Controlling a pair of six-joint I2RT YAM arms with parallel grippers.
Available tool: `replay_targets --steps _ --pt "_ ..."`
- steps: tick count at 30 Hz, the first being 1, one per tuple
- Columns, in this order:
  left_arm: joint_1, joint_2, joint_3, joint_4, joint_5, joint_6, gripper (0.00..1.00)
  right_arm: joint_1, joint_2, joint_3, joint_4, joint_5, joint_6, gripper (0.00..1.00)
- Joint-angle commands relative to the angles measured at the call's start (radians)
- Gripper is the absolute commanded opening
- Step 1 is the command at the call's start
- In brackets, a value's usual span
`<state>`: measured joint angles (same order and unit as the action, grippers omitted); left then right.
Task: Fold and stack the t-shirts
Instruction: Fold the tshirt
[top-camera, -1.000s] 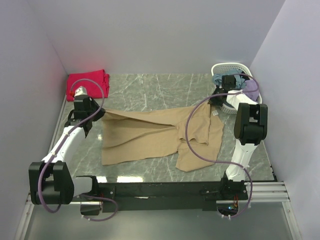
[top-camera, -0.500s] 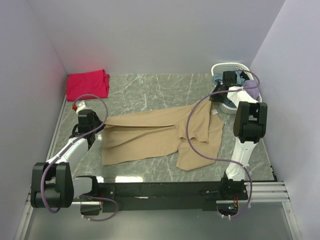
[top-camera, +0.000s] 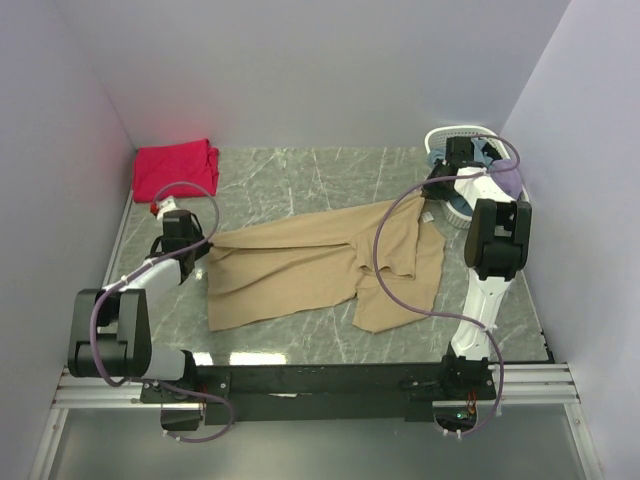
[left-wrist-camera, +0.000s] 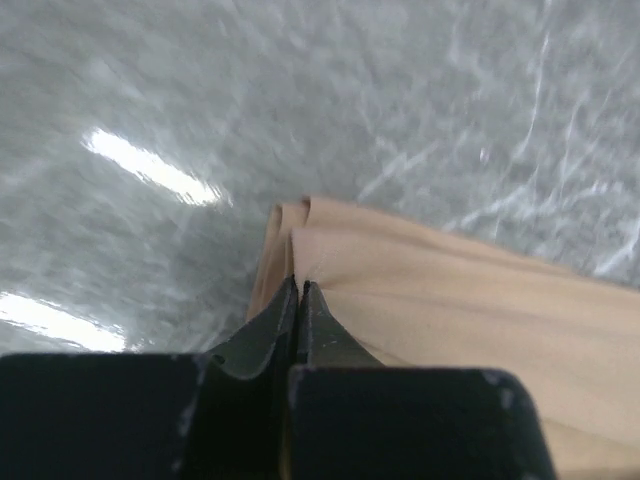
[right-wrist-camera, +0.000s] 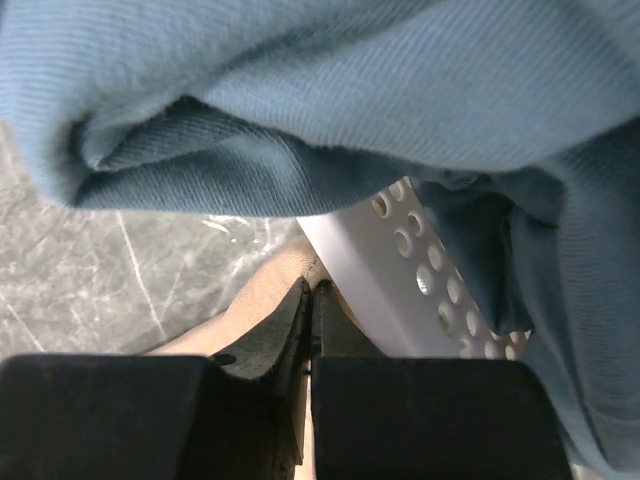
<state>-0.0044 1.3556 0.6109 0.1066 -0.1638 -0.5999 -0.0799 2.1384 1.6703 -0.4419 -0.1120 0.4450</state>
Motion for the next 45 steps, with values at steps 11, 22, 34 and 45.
replay_targets --steps 11,22,34,45 --pt "0.000 -0.070 -0.086 -0.132 0.334 -0.064 0.08 -0.050 0.014 0.020 -0.007 0.081 -0.029 0.01" --pt "-0.006 -0.202 -0.091 -0.292 0.040 -0.126 0.94 -0.050 0.009 0.017 -0.011 0.023 -0.037 0.29" --pt "-0.008 -0.087 0.079 -0.121 0.256 -0.109 0.99 -0.020 -0.161 -0.047 -0.020 -0.135 -0.084 0.38" --pt "-0.025 0.241 0.240 -0.050 0.452 -0.086 0.99 0.069 -0.115 -0.084 -0.046 -0.222 -0.089 0.38"
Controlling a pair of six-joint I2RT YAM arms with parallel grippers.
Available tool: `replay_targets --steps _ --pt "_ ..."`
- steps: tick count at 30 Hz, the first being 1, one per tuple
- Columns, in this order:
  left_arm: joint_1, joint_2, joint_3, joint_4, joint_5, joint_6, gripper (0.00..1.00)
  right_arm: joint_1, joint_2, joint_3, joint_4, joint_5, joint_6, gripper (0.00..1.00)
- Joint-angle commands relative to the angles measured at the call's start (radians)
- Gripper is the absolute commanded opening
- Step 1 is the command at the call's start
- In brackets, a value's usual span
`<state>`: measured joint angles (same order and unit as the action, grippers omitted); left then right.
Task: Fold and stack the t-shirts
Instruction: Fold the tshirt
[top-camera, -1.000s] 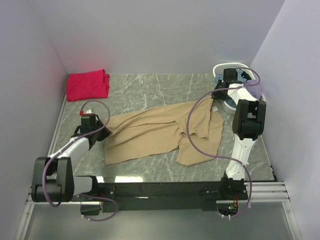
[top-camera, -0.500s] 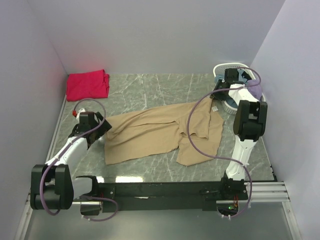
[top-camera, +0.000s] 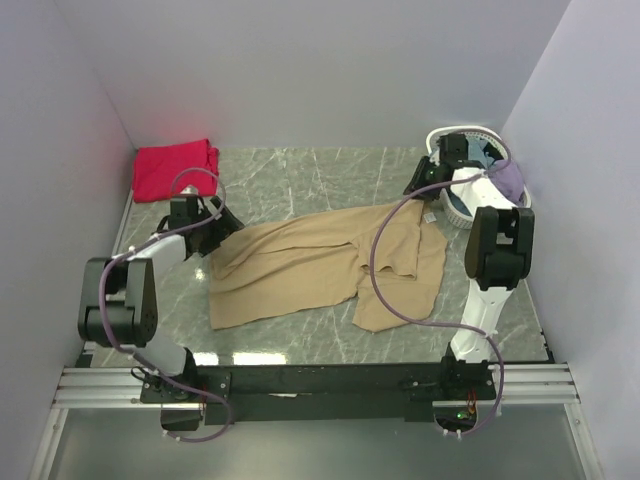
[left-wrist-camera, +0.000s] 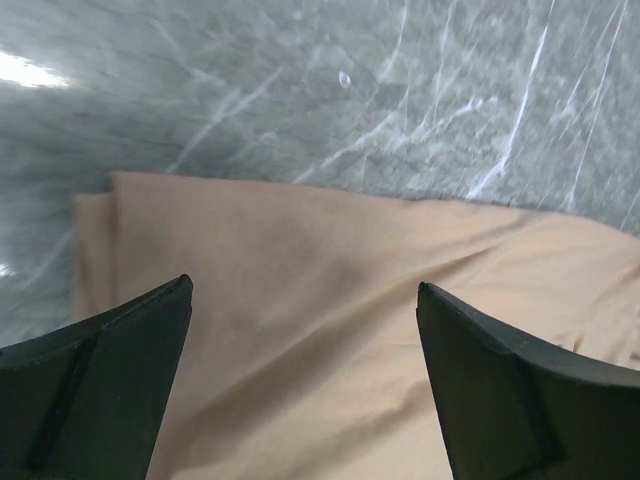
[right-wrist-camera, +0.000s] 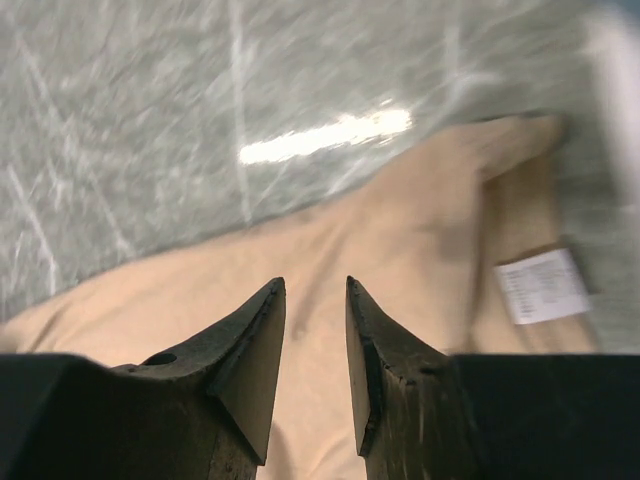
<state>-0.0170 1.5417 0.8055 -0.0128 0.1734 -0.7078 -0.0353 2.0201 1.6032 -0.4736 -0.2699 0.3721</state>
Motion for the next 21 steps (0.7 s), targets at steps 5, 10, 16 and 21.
replay_targets --steps 5,10,16,21 --pt "-0.029 0.156 0.084 0.063 0.155 0.028 0.98 0.031 -0.003 -0.100 0.012 -0.109 0.017 0.37" --pt "-0.040 0.204 0.101 0.048 0.114 0.037 0.98 0.031 -0.012 -0.219 0.061 -0.147 0.054 0.36" --pt "-0.040 0.232 0.164 -0.064 -0.015 0.073 0.98 0.031 -0.046 -0.308 0.041 -0.083 0.074 0.35" --pt "-0.038 0.274 0.238 -0.168 -0.159 0.116 0.99 0.052 -0.069 -0.267 -0.078 0.164 0.100 0.33"
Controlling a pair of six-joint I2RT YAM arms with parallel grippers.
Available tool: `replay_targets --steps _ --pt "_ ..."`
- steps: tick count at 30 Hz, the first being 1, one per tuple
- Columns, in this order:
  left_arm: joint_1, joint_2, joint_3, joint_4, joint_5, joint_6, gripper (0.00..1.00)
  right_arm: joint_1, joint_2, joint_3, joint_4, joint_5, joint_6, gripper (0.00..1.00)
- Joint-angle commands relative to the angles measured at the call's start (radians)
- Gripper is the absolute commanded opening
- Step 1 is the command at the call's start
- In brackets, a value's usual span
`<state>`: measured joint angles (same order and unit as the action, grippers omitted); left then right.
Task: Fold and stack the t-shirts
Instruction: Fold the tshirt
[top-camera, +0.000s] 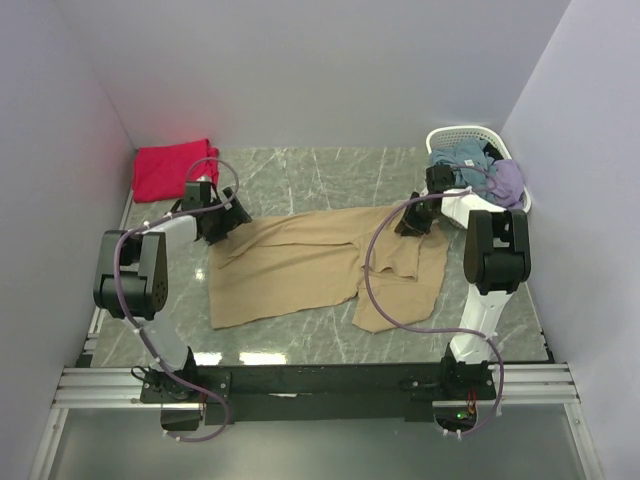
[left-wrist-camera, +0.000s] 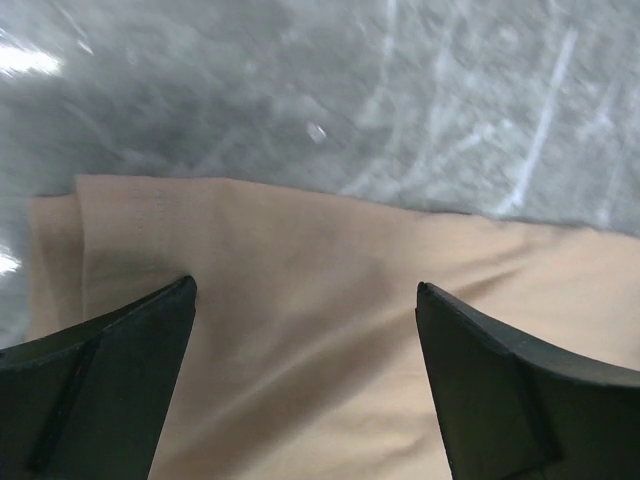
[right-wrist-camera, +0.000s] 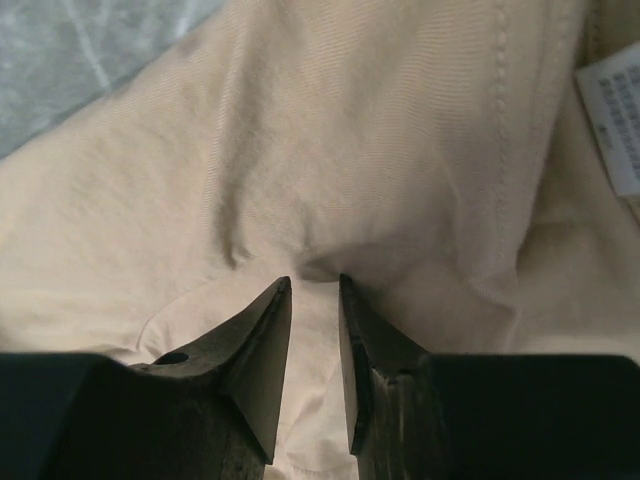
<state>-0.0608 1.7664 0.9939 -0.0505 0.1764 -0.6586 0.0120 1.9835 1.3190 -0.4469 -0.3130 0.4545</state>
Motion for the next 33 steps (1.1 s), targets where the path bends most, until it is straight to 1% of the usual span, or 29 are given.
replay_targets --steps 1,2,3,6,10,15,18,19,21,22,23,25,28,32,33 --pt "0.010 0.057 0.073 -0.141 -0.172 0.067 0.99 0.005 -0.028 0.029 -0.130 0.225 0.016 0.32" --pt "0.012 0.074 0.086 -0.152 -0.173 0.070 1.00 0.005 -0.026 0.039 -0.145 0.268 0.019 0.32" --pt "0.013 0.083 0.098 -0.160 -0.173 0.076 0.99 0.003 -0.017 0.043 -0.151 0.282 0.023 0.32" --pt "0.019 0.128 0.173 -0.189 -0.239 0.092 0.99 -0.001 -0.025 0.036 -0.150 0.311 0.042 0.33" --pt "0.035 0.177 0.268 -0.184 -0.261 0.131 0.99 -0.004 -0.020 0.039 -0.165 0.371 0.042 0.34" --pt "0.059 0.241 0.362 -0.161 -0.247 0.183 1.00 -0.007 -0.009 0.049 -0.180 0.393 0.030 0.34" --pt "0.059 0.257 0.394 -0.135 -0.218 0.215 1.00 -0.006 -0.035 0.037 -0.164 0.374 0.004 0.35" --pt "0.059 0.242 0.394 -0.111 -0.209 0.224 0.99 -0.006 -0.047 0.028 -0.132 0.365 -0.010 0.35" --pt "0.059 0.208 0.382 -0.086 -0.193 0.223 1.00 -0.006 -0.084 0.011 -0.119 0.322 -0.028 0.36" --pt "0.059 0.173 0.384 -0.077 -0.166 0.224 0.99 -0.003 -0.100 0.003 -0.095 0.316 -0.039 0.36" --pt "0.059 0.153 0.381 -0.069 -0.100 0.225 0.99 0.003 -0.119 -0.015 -0.081 0.271 -0.043 0.38" --pt "0.059 0.108 0.355 -0.055 -0.049 0.192 1.00 0.008 -0.167 -0.024 -0.053 0.221 -0.060 0.40" --pt "0.023 0.025 0.307 -0.046 0.004 0.126 0.99 0.028 -0.195 -0.011 -0.062 0.154 -0.076 0.42" --pt "-0.046 -0.062 0.264 -0.138 -0.029 0.031 0.99 0.065 -0.210 0.019 -0.072 0.126 -0.089 0.42" --pt "-0.080 -0.077 0.231 -0.146 -0.038 -0.016 0.99 0.081 -0.209 0.019 -0.072 0.124 -0.089 0.42"
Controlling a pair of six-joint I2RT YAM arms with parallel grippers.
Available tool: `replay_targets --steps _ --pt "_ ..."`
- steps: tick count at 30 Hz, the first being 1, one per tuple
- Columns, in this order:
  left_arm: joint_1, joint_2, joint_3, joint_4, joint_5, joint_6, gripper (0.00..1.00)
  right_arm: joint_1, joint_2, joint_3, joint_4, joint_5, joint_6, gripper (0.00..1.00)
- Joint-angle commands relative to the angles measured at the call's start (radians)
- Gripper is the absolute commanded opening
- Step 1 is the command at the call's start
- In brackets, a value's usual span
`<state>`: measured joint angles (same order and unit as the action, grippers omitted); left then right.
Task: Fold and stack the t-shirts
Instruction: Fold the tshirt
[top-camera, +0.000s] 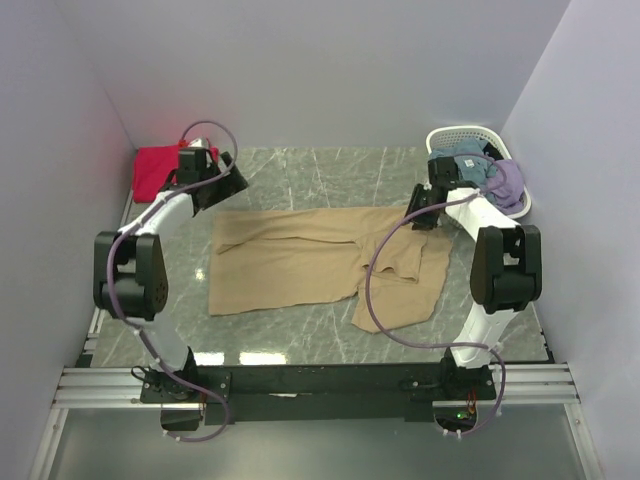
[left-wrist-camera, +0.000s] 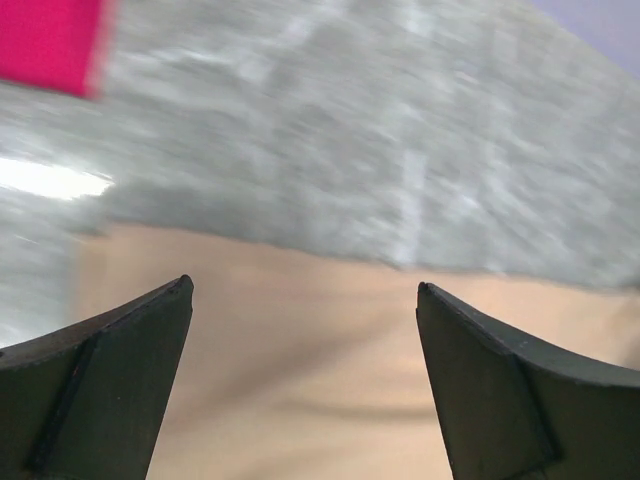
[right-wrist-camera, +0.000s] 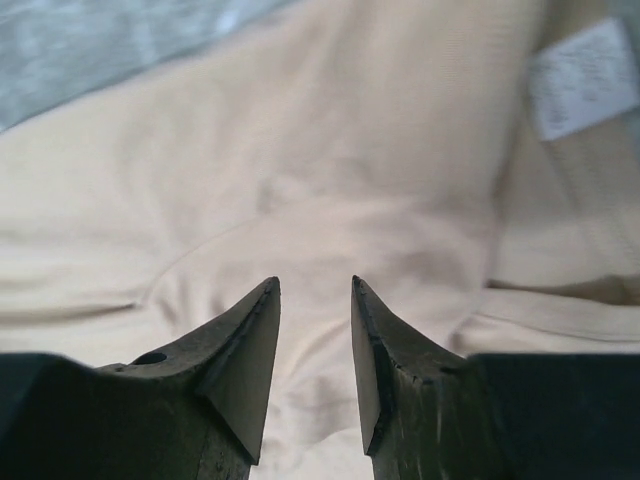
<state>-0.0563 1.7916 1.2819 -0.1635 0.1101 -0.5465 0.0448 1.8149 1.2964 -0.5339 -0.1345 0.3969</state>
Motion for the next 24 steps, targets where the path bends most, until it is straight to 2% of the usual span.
replay_targets --steps 1,5,6,9,16,24 --pt "-0.103 -0.141 -0.081 -0.034 0.011 -0.142 0.99 0.053 -0.040 0.043 0.012 -0.056 -0.032 0.42" --pt "-0.171 -0.247 -0.252 0.047 -0.041 -0.266 1.00 0.076 -0.032 0.047 0.015 -0.054 -0.035 0.42" --pt "-0.177 -0.265 -0.332 0.126 -0.040 -0.289 0.99 0.078 -0.032 0.044 0.018 -0.057 -0.035 0.42" --pt "-0.183 -0.301 -0.438 0.255 0.011 -0.343 0.99 0.079 -0.035 0.029 0.029 -0.066 -0.035 0.42" --pt "-0.201 -0.245 -0.409 0.226 -0.039 -0.326 1.00 0.084 -0.020 0.011 0.044 -0.094 -0.030 0.42" --pt "-0.224 -0.236 -0.457 0.229 -0.107 -0.424 0.99 0.090 0.006 0.020 0.041 -0.096 -0.038 0.42"
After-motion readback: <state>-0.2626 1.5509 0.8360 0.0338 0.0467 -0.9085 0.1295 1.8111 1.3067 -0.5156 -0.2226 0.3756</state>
